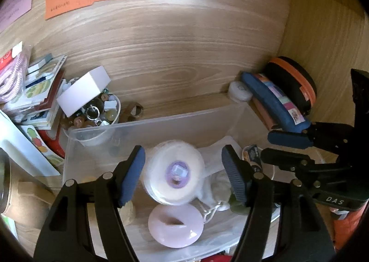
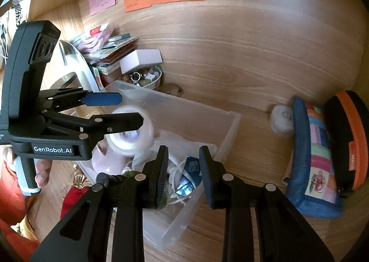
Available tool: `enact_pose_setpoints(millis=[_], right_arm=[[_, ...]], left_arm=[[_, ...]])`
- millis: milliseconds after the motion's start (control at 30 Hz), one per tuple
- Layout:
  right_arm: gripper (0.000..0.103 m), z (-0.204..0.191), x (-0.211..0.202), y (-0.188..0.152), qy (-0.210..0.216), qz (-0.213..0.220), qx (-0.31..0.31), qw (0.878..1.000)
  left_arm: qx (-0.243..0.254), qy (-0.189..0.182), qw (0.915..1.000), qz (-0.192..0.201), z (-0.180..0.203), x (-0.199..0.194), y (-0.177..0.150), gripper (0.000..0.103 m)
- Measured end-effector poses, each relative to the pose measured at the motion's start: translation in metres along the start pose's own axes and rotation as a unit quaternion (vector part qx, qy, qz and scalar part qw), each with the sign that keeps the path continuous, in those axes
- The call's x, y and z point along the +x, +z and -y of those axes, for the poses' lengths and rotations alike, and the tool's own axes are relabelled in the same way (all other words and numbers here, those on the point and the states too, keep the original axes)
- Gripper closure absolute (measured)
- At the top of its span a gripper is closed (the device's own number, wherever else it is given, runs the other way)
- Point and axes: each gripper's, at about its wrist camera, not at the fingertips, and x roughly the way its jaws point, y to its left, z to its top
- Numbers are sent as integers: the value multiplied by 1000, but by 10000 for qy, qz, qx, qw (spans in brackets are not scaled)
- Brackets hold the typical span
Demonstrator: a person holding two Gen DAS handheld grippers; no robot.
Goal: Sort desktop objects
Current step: 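Open the left tool to drop the jar while the right tool releases the Max box into the bin, then withdraw both tools from the bin toward the red velvet pouch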
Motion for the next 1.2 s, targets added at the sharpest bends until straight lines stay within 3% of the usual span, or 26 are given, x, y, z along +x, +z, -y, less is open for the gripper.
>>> enact_pose_setpoints(millis=[100,233,600,800,967,1200], right_arm=[[78,-2,-6,0,-52,55,6,10000],[77,-4,-18,-1,-77,169,36,9998],[43,-16,-63,-10,-288,582,156,9978],[34,-28,-75,-22,-367,634,179,9972],[33,-37,-80,-32,-340,563,260,9975],[33,-57,-83,-47,-155,524,291,9981]], left_arm=[[-19,-105,9999,-2,1,-3,2,35],[75,54,9999,124,5,-14,2,34],[73,385,9981,466,-3,-53,-14,21],[95,595,9959,676,-5,-77,-29,12],[30,644,9951,756,-12,-94,-45,9],[-175,633,9961,583,-28,-101,-70,8]])
